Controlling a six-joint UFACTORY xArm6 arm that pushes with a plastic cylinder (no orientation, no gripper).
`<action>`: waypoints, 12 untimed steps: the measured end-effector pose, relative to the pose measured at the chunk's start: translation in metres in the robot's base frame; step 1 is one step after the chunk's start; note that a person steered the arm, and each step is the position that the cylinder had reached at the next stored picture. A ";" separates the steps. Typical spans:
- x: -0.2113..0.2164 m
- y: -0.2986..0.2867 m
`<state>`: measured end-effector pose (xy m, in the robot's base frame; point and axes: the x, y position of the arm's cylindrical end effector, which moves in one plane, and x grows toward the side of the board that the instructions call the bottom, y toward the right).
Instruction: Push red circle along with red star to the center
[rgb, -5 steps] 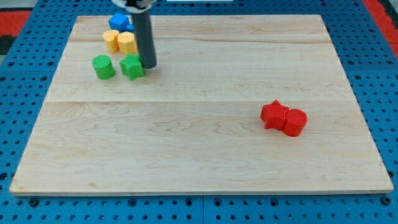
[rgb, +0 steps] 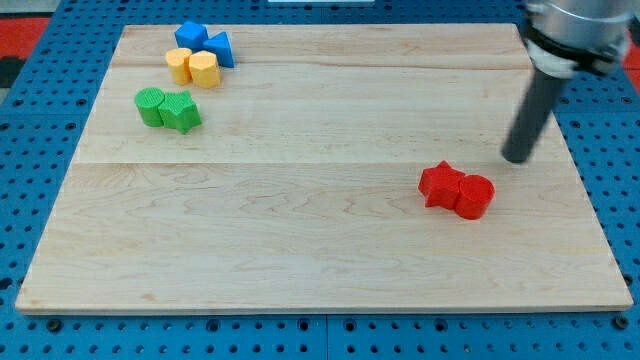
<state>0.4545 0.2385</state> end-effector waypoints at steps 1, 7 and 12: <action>0.046 0.010; 0.033 -0.073; 0.007 -0.122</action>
<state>0.4617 0.1167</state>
